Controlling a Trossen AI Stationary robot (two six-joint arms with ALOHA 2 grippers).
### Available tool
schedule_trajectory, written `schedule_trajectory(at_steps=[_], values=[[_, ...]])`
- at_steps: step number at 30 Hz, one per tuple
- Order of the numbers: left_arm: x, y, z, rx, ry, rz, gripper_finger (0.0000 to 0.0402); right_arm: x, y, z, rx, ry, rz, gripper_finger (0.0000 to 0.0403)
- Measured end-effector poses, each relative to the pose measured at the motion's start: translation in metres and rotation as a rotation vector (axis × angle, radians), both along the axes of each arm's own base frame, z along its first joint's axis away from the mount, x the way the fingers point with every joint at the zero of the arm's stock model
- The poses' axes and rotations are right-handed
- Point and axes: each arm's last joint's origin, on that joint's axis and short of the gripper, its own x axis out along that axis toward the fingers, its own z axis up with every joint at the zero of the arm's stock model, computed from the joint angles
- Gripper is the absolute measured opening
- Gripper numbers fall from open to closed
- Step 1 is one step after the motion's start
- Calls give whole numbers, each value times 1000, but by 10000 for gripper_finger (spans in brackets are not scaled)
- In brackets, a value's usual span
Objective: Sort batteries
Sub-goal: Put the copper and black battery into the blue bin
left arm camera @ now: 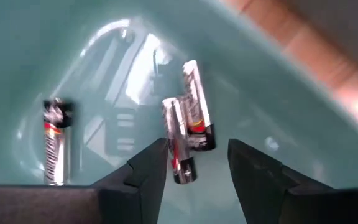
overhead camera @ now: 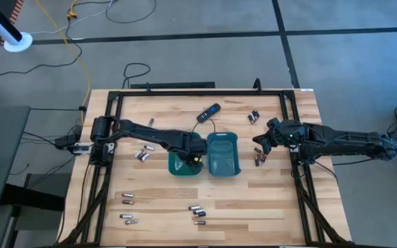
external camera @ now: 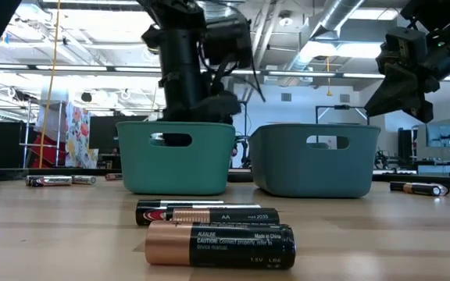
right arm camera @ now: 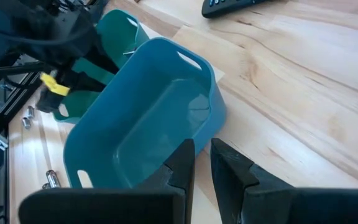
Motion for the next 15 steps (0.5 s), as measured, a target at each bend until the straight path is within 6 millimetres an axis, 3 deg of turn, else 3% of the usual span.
schedule_trajectory(at_steps=[9, 15], values=[[14, 8, 54, 70, -12, -82, 167, 0, 0, 0, 0, -4, -1, 71], [-3, 29, 79, 213, 106, -47, 167, 1, 0, 1, 21, -16, -15, 71]])
